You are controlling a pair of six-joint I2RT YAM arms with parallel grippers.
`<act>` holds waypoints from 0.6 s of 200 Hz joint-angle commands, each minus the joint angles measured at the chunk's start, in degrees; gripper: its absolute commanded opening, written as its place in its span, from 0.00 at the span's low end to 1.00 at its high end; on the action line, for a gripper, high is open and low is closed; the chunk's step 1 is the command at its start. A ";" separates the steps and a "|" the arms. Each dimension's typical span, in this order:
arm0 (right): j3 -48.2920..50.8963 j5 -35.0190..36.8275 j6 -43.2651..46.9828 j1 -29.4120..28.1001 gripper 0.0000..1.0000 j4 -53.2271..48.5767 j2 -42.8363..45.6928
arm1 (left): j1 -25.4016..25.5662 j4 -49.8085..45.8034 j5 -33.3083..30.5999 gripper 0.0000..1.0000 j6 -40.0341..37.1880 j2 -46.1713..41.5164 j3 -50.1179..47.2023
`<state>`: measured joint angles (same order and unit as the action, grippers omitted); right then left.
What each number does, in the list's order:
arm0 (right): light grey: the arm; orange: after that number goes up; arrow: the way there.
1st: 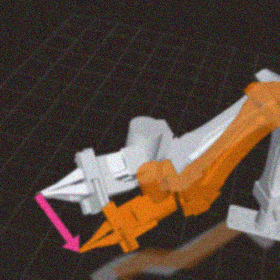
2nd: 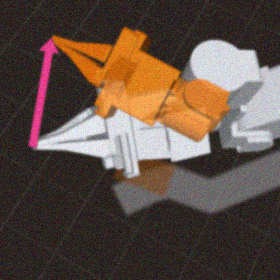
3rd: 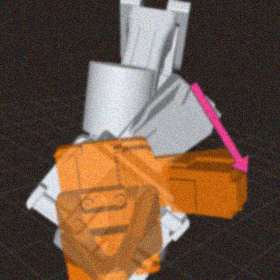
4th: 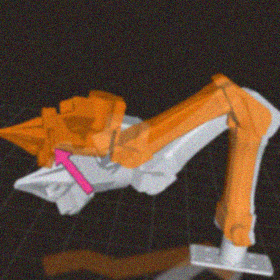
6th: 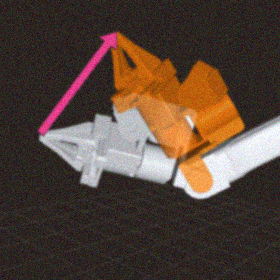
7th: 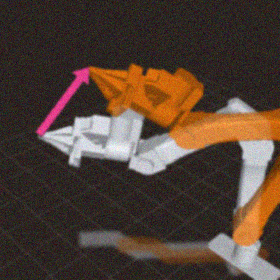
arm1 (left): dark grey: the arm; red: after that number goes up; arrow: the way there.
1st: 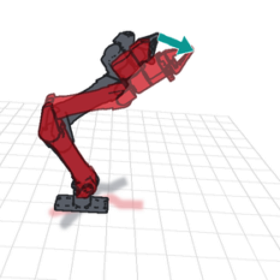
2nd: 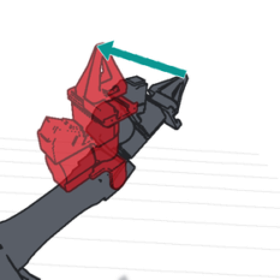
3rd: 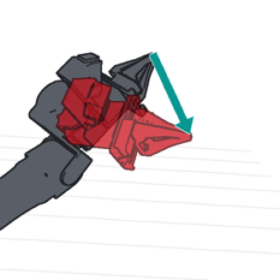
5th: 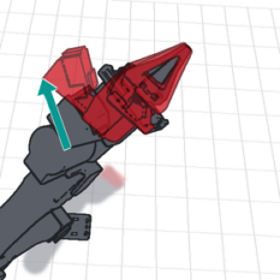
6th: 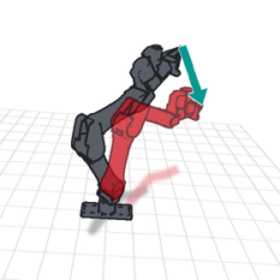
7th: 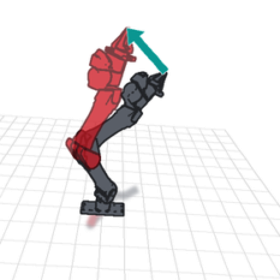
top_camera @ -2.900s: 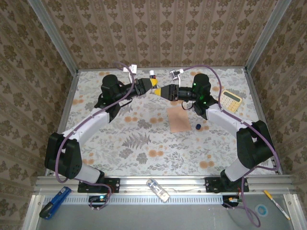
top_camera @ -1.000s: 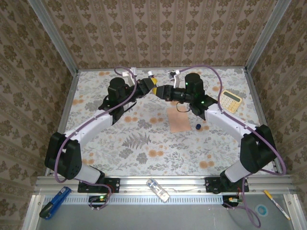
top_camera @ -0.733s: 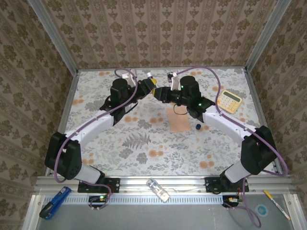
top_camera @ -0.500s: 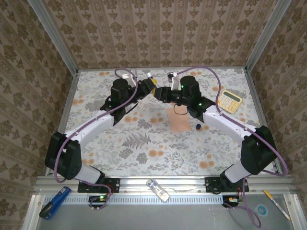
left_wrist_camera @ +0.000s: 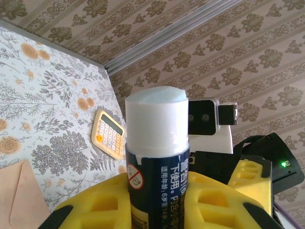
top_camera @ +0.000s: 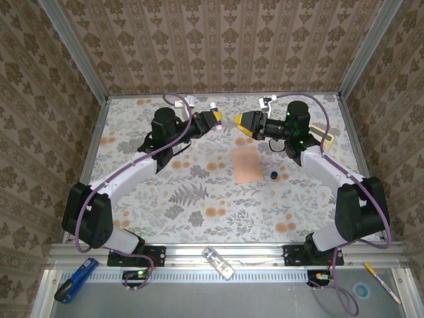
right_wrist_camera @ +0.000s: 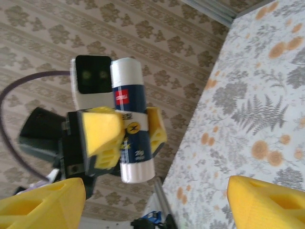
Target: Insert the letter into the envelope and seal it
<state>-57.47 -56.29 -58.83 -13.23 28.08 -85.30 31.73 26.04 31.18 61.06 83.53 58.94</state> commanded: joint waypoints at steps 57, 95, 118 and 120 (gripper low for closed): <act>0.28 -6.26 -10.69 -4.51 0.71 21.10 -3.65 | -0.70 17.41 7.77 0.00 6.02 3.96 1.85; -1.32 -5.67 -10.91 -5.58 0.59 21.83 -5.81 | -0.79 18.44 7.85 0.00 6.44 4.10 1.47; -1.50 -5.23 -11.37 -5.65 0.53 22.91 -6.54 | -0.79 18.67 7.89 0.00 6.70 3.96 1.24; -1.50 -5.17 -11.46 -5.59 0.52 23.03 -6.55 | -0.79 18.69 7.90 0.00 6.71 3.98 1.22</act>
<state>-56.86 -60.93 -69.54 -18.70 46.76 -91.15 31.29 40.64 37.65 66.59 87.92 58.96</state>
